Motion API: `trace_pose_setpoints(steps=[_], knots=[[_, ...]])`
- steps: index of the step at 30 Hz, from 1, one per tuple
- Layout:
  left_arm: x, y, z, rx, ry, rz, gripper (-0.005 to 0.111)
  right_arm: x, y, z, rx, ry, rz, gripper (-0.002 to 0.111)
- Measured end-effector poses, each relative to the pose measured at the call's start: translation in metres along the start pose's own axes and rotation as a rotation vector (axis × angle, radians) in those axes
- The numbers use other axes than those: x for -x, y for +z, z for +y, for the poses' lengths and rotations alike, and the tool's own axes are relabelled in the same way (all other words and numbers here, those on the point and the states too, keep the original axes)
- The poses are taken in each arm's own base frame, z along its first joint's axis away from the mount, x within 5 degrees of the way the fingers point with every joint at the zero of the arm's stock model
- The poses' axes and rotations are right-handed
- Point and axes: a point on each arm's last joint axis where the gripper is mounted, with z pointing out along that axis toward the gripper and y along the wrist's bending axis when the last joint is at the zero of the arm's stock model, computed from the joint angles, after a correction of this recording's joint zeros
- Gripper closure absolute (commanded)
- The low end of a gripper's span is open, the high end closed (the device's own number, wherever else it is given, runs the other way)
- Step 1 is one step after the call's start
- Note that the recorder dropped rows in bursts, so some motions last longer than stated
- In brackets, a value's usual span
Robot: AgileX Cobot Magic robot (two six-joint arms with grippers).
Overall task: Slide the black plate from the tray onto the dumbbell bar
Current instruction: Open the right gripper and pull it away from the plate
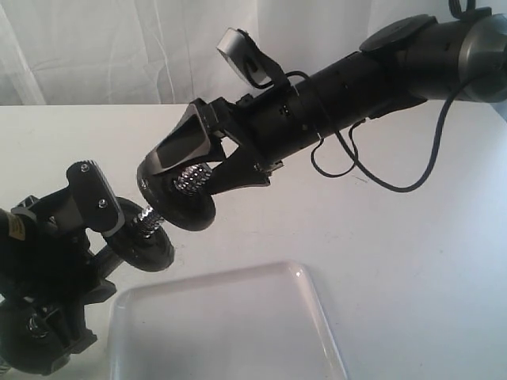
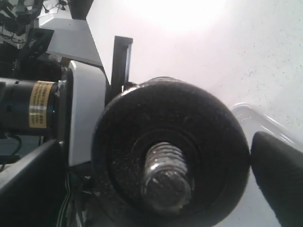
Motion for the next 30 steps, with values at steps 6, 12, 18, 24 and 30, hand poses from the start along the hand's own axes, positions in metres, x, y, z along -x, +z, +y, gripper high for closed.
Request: trace_pose_setpoints(steps=[6, 12, 18, 24, 30], knots=[[-0.002, 0.001, -0.001, -0.005, 0.003, 0.011, 0.107, 0.007, -0.014, 0.001, 0.035, 0.016, -0.064, 0.009], [-0.004, 0.002, -0.002, -0.014, 0.011, 0.032, 0.107, 0.018, -0.040, 0.009, 0.034, -0.014, -0.137, 0.009], [-0.004, 0.002, -0.002, -0.012, 0.016, 0.029, 0.107, 0.019, -0.049, 0.013, 0.020, -0.025, -0.153, 0.009], [-0.003, 0.002, -0.001, -0.006, 0.023, 0.018, 0.107, 0.018, -0.050, 0.013, 0.009, -0.003, -0.141, 0.011], [-0.001, 0.002, 0.000, 0.007, 0.032, 0.000, 0.107, 0.010, -0.054, 0.014, -0.086, -0.008, -0.059, 0.031]])
